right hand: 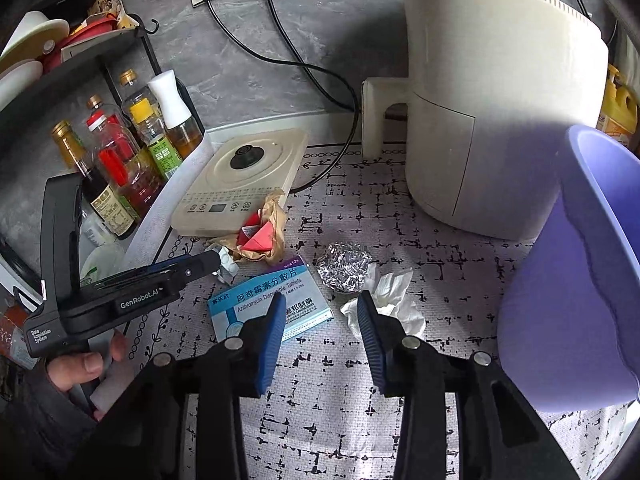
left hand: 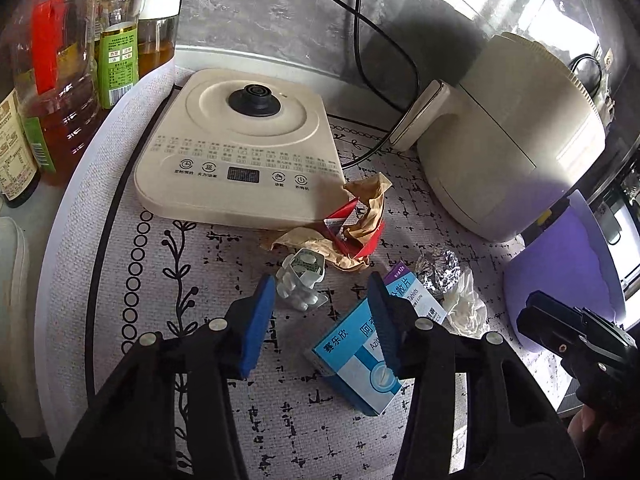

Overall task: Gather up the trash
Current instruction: 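Grasp the white blister pack with the left gripper while the right grasps the foil ball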

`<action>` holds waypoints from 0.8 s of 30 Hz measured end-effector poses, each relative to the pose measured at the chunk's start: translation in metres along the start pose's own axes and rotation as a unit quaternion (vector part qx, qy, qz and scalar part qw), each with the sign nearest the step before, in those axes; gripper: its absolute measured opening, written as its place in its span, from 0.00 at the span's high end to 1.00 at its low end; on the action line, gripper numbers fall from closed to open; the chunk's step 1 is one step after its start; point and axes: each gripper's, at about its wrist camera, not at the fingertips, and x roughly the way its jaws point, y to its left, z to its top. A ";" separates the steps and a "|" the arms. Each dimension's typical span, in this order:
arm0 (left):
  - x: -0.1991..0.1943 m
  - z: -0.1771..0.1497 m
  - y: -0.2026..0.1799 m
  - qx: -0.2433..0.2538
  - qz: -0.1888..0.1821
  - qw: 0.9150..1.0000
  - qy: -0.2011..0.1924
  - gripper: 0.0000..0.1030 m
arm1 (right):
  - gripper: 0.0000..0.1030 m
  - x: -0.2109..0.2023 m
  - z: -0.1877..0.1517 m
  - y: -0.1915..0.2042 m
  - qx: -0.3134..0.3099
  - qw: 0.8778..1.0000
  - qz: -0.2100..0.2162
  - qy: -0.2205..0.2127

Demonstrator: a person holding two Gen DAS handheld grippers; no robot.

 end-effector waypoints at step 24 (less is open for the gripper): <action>-0.009 -0.002 0.022 -0.039 0.038 0.998 -0.017 0.73 | 0.49 0.093 0.037 -0.012 -0.058 0.997 -0.009 0.055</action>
